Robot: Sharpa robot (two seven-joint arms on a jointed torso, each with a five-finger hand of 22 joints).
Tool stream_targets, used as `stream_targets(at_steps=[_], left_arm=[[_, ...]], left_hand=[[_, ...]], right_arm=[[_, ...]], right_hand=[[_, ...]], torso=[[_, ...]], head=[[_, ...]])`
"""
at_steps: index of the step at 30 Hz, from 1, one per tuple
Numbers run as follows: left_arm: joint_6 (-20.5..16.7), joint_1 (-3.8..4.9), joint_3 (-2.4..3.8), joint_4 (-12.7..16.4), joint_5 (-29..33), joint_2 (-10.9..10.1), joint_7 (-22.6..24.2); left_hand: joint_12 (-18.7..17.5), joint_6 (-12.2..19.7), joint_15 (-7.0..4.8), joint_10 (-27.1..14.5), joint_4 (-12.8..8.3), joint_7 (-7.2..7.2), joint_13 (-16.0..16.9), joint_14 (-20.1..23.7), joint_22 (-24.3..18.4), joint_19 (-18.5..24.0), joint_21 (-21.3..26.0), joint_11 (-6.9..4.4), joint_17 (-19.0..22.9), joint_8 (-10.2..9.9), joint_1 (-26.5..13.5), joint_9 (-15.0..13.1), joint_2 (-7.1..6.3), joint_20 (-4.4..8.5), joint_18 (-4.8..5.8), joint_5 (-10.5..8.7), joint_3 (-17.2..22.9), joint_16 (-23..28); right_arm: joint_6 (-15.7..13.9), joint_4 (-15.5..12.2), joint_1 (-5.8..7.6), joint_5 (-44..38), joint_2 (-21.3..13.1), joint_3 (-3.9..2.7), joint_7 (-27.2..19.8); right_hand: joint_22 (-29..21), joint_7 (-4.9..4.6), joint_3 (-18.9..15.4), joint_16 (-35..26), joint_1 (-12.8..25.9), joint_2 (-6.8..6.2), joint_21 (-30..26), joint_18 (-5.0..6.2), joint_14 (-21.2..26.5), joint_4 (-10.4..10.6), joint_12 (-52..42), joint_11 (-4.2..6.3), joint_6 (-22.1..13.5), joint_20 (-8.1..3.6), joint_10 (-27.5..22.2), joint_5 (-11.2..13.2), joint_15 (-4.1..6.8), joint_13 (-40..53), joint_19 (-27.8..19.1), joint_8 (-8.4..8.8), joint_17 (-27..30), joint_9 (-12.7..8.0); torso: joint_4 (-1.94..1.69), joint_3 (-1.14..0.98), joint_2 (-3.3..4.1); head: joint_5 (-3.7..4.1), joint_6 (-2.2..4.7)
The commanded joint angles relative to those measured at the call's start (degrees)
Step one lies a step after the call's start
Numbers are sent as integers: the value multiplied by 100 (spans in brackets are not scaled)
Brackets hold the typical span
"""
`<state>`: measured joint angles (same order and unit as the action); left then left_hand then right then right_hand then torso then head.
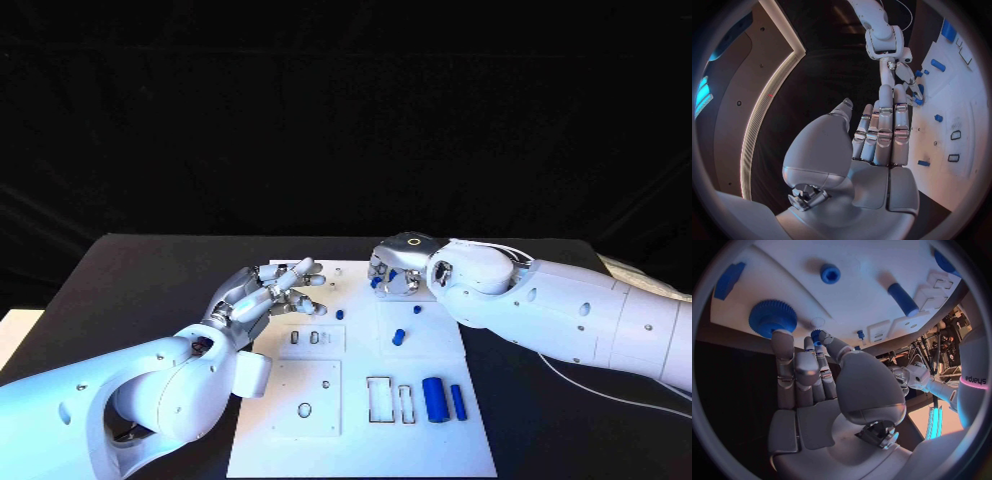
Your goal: Assemble the parts on the task board
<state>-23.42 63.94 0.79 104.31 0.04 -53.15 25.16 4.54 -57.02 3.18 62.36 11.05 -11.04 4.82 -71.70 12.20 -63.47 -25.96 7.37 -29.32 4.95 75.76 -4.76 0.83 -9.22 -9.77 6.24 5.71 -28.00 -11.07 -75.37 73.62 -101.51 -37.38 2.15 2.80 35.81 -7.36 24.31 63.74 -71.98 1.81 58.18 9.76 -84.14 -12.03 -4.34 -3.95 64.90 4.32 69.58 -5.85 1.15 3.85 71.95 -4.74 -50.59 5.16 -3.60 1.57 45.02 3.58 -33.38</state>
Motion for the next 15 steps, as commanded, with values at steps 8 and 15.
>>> stream_targets(at_steps=[8,15], left_arm=[[105,7,3,-50,33,55,47],[118,6,3,-68,35,91,50]], left_hand=[[-35,12,19,-23,-57,-37,2,71,19,50,-52,38,-36,-37,29,13,67,-10,-55,-5,-12,-47],[-38,16,22,-29,-63,-39,1,81,22,55,-55,41,-43,-40,35,14,68,-12,-54,-4,-10,-52]], right_arm=[[-1195,111,1,264,206,-49,76],[-1173,396,-1,308,504,-54,79]], right_hand=[[-19,-75,330,-62,-53,-87,33,-71,-48,-6,76,-40,-53,65,-110,-68,-30,-8,-24,74,157,8],[14,-85,380,-8,3,-154,67,-73,-54,42,73,-53,-73,81,-140,-20,-42,-8,-28,86,101,11]], torso=[[5,5,13],[1,-3,38]], head=[[-23,23],[-34,42]])
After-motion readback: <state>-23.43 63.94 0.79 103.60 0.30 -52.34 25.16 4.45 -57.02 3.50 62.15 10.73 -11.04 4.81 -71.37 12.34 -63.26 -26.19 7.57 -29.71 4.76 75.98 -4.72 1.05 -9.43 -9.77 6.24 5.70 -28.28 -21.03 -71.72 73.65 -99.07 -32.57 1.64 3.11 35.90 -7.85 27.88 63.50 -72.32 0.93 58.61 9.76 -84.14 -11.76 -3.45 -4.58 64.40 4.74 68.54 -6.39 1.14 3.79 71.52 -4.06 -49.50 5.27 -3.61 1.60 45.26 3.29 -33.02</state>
